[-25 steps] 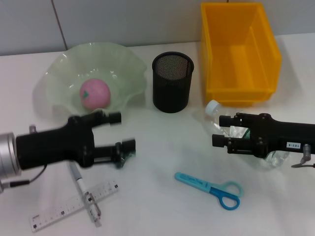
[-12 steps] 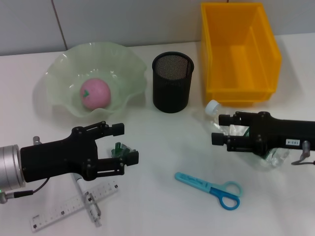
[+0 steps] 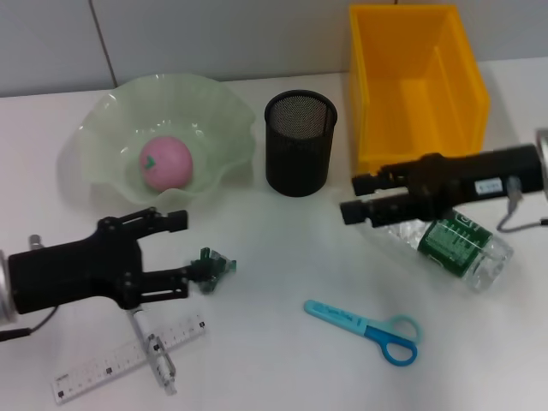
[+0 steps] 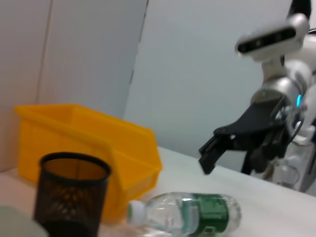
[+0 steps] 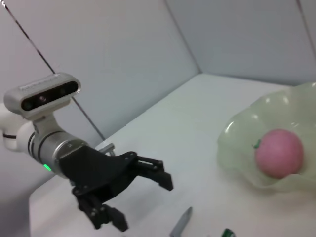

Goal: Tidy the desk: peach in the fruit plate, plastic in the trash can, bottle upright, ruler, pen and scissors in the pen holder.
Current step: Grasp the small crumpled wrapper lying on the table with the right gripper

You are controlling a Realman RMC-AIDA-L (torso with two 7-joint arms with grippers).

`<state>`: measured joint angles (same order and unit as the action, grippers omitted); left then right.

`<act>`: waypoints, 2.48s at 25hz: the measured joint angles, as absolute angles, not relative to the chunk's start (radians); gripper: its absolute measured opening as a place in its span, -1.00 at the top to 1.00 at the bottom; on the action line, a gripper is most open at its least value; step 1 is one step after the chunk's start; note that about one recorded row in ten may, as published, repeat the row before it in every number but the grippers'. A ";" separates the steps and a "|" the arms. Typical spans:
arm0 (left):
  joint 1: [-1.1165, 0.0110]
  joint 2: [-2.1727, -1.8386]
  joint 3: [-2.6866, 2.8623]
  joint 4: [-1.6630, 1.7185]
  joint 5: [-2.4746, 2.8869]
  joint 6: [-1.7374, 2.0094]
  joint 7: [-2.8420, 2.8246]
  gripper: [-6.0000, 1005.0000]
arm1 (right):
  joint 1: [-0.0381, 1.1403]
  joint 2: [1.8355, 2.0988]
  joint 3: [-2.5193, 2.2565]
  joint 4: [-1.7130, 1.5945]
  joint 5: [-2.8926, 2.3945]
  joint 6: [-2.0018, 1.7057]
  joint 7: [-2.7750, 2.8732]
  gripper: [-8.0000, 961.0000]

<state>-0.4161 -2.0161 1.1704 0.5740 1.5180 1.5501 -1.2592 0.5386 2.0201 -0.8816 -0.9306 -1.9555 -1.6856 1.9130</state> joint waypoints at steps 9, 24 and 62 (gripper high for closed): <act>-0.384 -1.973 1.005 0.574 1.617 1.544 -1.240 -0.69 | 0.858 2.010 -0.896 -0.722 -2.176 -1.665 2.038 -0.51; -0.355 -1.957 0.965 0.595 1.709 1.547 -1.226 -0.69 | 0.964 2.087 -1.198 -0.652 -2.228 -1.401 2.019 -0.51; -0.338 -1.959 0.965 0.597 1.716 1.544 -1.195 -0.67 | 0.944 2.092 -1.846 -0.560 -1.764 -0.861 1.888 -0.51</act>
